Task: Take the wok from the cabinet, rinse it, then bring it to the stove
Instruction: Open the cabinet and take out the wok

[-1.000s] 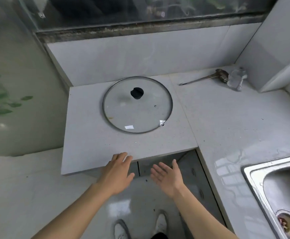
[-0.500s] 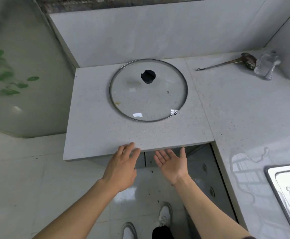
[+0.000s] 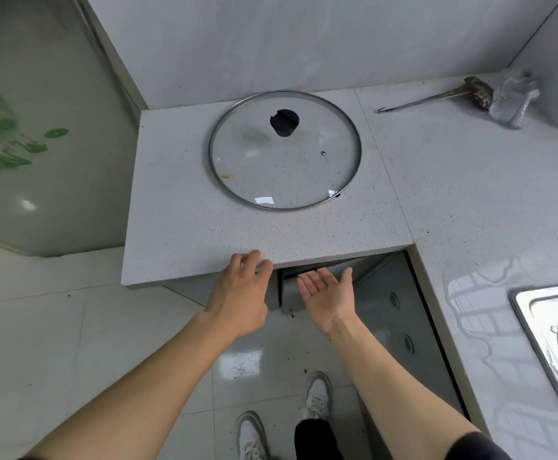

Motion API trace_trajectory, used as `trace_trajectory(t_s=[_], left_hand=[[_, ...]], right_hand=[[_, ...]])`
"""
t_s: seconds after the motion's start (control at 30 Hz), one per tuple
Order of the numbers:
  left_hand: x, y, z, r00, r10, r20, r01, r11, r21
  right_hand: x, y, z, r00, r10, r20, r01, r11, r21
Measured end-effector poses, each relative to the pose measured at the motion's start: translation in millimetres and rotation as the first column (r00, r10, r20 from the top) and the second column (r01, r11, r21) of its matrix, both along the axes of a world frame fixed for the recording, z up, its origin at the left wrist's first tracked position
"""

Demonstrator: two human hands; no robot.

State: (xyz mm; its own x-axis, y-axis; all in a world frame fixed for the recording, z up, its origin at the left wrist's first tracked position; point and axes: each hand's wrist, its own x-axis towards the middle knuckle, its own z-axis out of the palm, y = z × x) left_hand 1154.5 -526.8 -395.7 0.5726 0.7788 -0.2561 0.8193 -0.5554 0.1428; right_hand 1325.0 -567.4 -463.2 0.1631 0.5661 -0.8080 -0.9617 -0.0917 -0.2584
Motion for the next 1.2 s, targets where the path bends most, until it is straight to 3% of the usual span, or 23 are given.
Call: trace_trajectory(t_s=[0.1, 0.17, 0.27, 0.33, 0.4, 0.8, 0.87, 0.97, 1.07, 1.13, 1.2], left_hand=[[1, 0, 1, 1.0, -0.008, -0.019, 0.008, 1.0, -0.004], [2, -1, 1, 1.0, -0.008, -0.026, 0.008, 1.0, -0.01], [3, -3, 2, 0.999, -0.003, -0.034, 0.003, 1.0, -0.016], [4, -4, 2, 0.999, -0.009, -0.042, 0.009, 1.0, -0.014], [4, -4, 1, 0.999, -0.019, -0.044, 0.019, 1.0, -0.002], [0, -5, -3, 0.994, -0.069, -0.086, 0.073, 0.997, 0.036], [-1, -4, -3, 0.993, -0.078, -0.084, 0.081, 0.996, 0.033], [-3, -3, -4, 0.994, -0.08, -0.079, 0.083, 0.996, 0.031], [-4, -4, -7, 0.992, -0.087, -0.09, 0.09, 0.995, 0.034], [-5, -3, -8, 0.99, -0.097, -0.099, 0.101, 0.994, 0.041], [-6, -2, -8, 0.989, -0.105, -0.108, 0.11, 0.993, 0.044]], right_hand=[[-1, -19, 5, 0.988, 0.088, 0.13, -0.084, 0.996, -0.036], [0, -32, 3, 0.931, 0.225, 0.286, -0.216, 0.974, -0.065], [-3, -41, 6, 0.687, 0.478, 0.548, -0.344, 0.878, -0.334], [-6, -43, 10, 0.541, 0.58, 0.609, -0.324, 0.812, -0.486], [-8, -46, 10, 0.461, 0.626, 0.629, -0.296, 0.777, -0.556], [-8, -83, 20, 0.298, 0.593, 0.748, -0.153, 0.803, -0.575], [-11, -92, 19, 0.148, 0.614, 0.775, -0.162, 0.788, -0.593], [-9, -102, 19, -0.163, 0.631, 0.758, -0.181, 0.736, -0.652], [-3, -100, 21, -0.409, 0.683, 0.605, -0.166, 0.596, -0.786], [1, -102, 22, -0.581, 0.642, 0.5, -0.137, 0.529, -0.838], [7, -108, 23, -0.697, 0.599, 0.395, -0.091, 0.472, -0.877]])
